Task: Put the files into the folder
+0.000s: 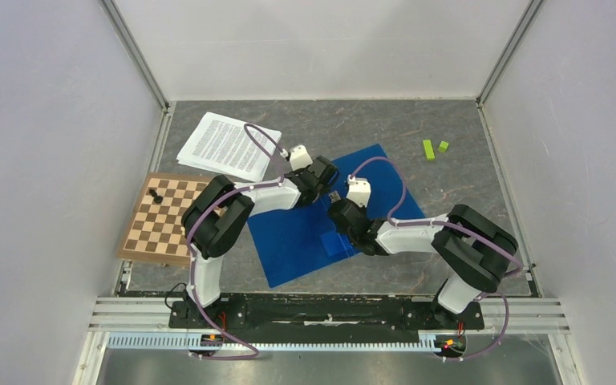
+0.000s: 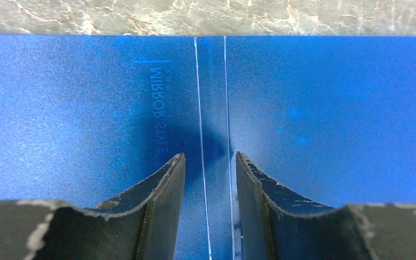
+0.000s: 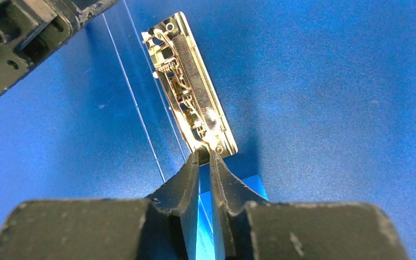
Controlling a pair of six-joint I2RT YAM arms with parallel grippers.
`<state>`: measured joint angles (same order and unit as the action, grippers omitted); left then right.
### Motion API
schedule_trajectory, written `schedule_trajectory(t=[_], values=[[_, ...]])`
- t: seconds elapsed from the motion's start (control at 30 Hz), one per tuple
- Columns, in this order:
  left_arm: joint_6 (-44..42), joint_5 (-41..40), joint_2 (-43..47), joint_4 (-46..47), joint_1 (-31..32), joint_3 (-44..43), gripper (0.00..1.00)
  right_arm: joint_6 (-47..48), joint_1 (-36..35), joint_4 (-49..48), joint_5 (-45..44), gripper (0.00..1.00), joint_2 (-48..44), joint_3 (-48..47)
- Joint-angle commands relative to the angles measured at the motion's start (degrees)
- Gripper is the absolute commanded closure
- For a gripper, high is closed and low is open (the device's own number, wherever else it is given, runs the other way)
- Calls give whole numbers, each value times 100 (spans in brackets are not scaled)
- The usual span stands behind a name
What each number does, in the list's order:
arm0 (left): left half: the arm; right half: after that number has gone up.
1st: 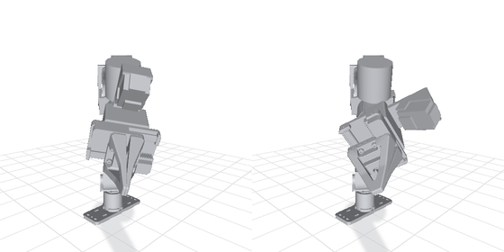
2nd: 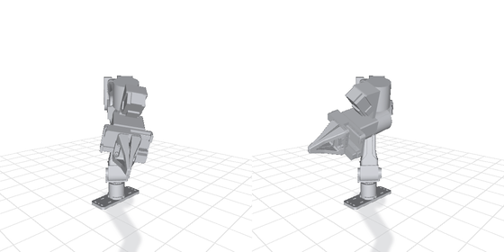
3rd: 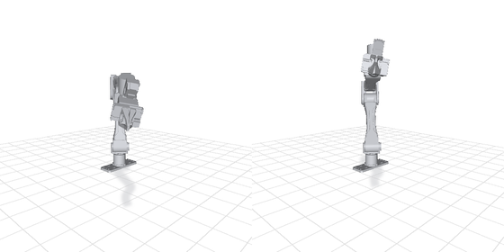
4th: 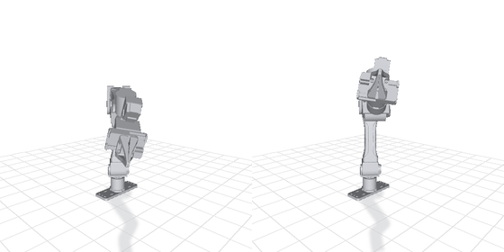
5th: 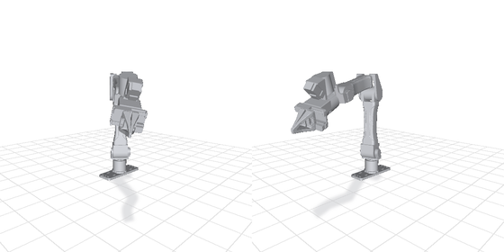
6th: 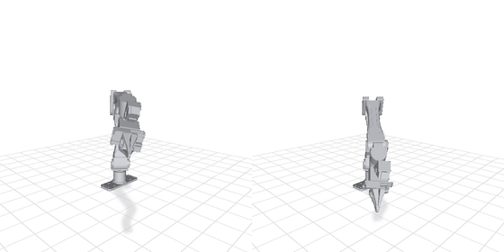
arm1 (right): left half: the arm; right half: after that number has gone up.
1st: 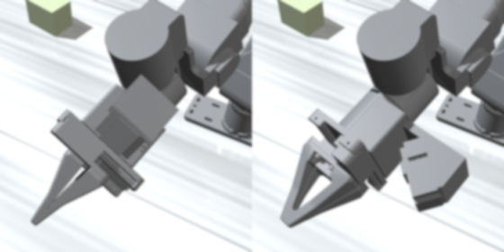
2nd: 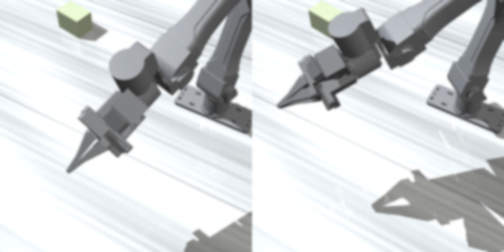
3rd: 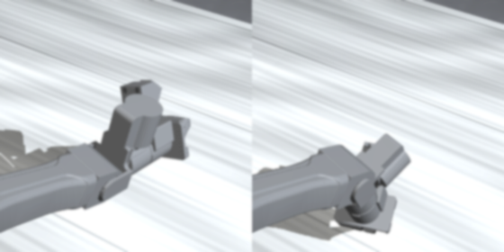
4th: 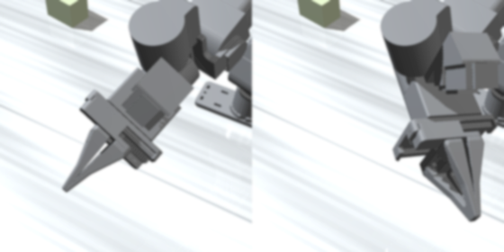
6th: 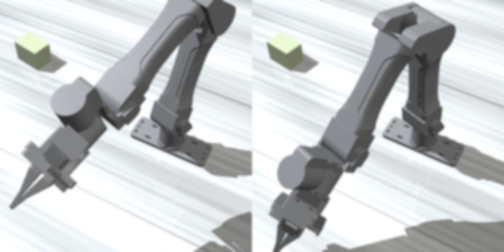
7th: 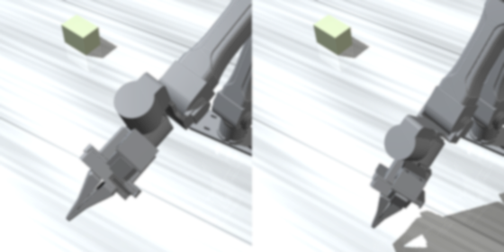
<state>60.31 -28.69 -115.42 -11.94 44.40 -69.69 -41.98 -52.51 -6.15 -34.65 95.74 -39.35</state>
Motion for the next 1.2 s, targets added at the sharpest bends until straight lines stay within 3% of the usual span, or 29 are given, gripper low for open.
schedule_trajectory(t=[0.0, 0.33, 0.53, 0.83, 1.0, 1.17], values=[[524, 2103, -1305, -1601, 121, 1289, 52, -199, 388, 1283, 1472, 86, 601, 815], [789, 2198, -1004, -1425, 148, 1657, 52, -195, 567, 1323, 1627, 74, 335, 1105], [1011, 2012, -453, -1591, 289, 1890, 50, 574, 504, 128, 2254, 78, -41, 1733], [1147, 1306, 410, -2619, 449, 1548, 40, 2107, -237, -668, 2369, 88, -335, 1633], [916, 966, 692, -3374, 142, 984, 32, 2559, -341, -1100, 2696, 89, -960, 2048], [429, 863, 756, -3501, -296, 683, 32, 3024, -339, -1244, 2751, 88, -1595, 2376]])
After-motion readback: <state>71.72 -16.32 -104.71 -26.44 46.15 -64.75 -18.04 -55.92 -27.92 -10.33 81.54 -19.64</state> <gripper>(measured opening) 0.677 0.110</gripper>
